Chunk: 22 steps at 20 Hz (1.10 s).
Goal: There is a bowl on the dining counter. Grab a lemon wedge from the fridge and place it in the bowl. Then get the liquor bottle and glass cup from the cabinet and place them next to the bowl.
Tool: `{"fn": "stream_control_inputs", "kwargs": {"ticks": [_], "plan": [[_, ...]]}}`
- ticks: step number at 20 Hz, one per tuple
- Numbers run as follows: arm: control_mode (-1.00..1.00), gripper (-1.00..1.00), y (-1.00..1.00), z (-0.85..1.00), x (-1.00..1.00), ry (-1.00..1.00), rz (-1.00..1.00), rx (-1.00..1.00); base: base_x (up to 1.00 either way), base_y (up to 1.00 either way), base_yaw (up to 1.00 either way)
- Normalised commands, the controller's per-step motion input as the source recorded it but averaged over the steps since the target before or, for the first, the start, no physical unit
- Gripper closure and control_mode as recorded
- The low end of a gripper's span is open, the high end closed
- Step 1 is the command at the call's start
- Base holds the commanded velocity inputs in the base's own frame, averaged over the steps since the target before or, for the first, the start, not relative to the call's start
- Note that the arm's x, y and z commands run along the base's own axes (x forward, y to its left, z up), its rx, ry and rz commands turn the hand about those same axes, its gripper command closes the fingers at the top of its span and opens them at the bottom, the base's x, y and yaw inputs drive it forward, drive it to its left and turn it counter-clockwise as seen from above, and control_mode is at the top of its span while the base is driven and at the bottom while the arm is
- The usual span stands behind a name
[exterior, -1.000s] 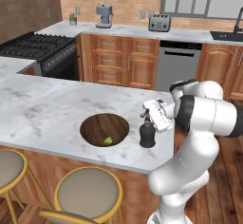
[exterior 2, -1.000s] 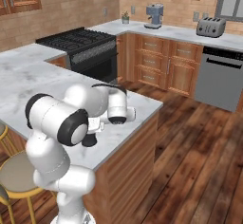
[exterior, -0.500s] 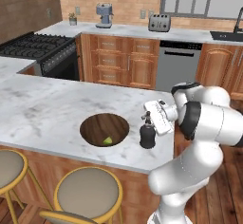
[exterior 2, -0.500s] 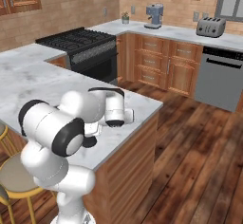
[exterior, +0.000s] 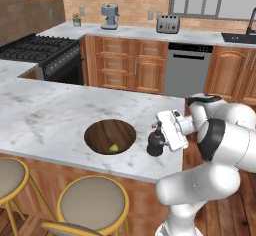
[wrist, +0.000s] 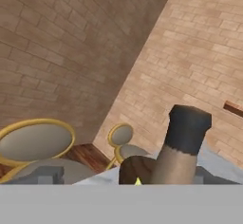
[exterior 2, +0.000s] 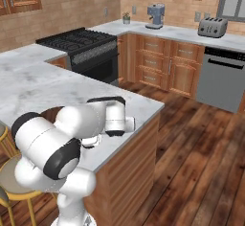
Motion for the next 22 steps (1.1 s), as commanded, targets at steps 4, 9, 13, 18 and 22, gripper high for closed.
{"fn": "stream_control_inputs", "kwargs": {"ticks": [4, 9, 13, 18, 22], "plan": [[-1.0, -1.0, -0.12, 0.6, 0.13, 0.01, 0.0, 0.02, 0.0, 0.0, 0.0], [-1.0, -1.0, -0.1, 0.7, 0.12, 0.06, 0.0, 0.02, 0.0, 0.0, 0.0], [-1.0, -1.0, 0.0, 0.82, -0.15, 0.0, -0.02, 0.0, 0.0, 0.0, 0.0], [-1.0, -1.0, 0.11, 0.7, -0.7, 0.0, -0.02, 0.0, 0.0, 0.0, 0.0], [-1.0, -1.0, 0.19, 0.77, -0.81, 0.02, -0.14, 0.0, 0.0, 0.0, 0.0]]}}
